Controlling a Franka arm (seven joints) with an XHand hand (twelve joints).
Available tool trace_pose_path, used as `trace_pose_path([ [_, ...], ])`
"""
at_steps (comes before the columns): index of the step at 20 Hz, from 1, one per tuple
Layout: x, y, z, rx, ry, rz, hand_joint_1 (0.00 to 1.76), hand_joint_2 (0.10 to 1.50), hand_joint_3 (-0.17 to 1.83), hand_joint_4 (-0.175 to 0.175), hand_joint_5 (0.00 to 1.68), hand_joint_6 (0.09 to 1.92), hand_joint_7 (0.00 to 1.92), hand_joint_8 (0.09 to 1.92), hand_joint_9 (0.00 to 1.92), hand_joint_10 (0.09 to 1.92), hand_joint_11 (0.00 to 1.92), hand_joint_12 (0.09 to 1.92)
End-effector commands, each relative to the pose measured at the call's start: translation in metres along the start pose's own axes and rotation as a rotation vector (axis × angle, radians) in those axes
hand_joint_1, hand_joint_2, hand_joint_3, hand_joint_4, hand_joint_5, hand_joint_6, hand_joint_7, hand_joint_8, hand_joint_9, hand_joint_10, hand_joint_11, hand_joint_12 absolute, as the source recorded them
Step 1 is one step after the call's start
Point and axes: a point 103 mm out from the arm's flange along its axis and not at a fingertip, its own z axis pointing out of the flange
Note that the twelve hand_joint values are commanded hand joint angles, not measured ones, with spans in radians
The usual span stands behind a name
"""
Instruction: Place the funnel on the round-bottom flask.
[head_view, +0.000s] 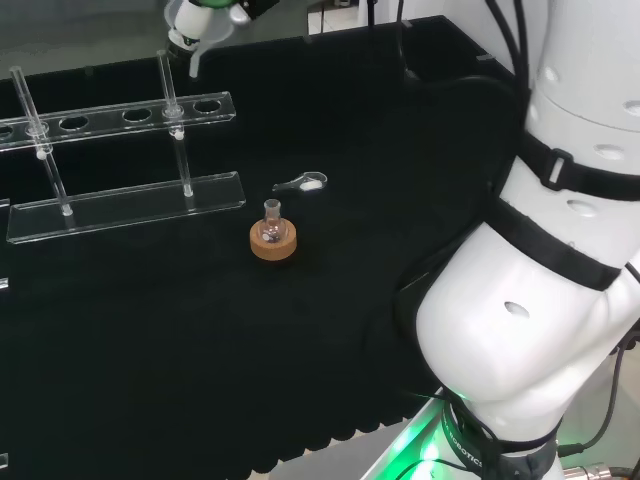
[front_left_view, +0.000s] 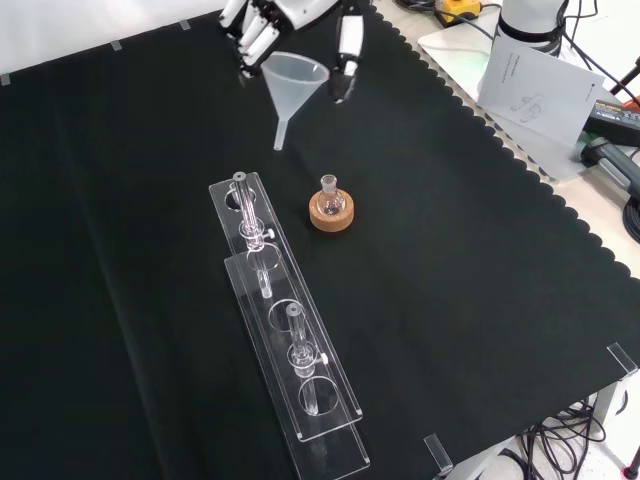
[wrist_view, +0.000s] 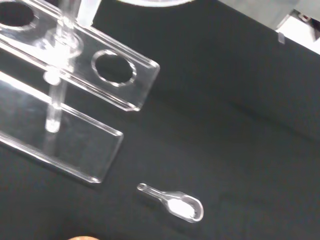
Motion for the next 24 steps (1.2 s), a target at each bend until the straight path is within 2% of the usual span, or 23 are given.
trace_pose_path([
  [1,-0.001,-0.036,0.044,0.134,-0.043,0.098,0.60,0.80,0.35,-0.068,0.50,0.74,0.74,0.81,1.05,0.60,0.57,1.29],
  [12,0.004,-0.052,0.078,0.218,-0.038,0.125,0.60,0.79,0.36,-0.066,0.50,0.73,0.72,0.81,1.03,0.61,0.57,1.29],
  [24,0.020,-0.050,0.114,0.290,-0.048,0.108,0.60,0.78,0.37,-0.066,0.50,0.72,0.71,0.82,1.03,0.61,0.57,1.30],
])
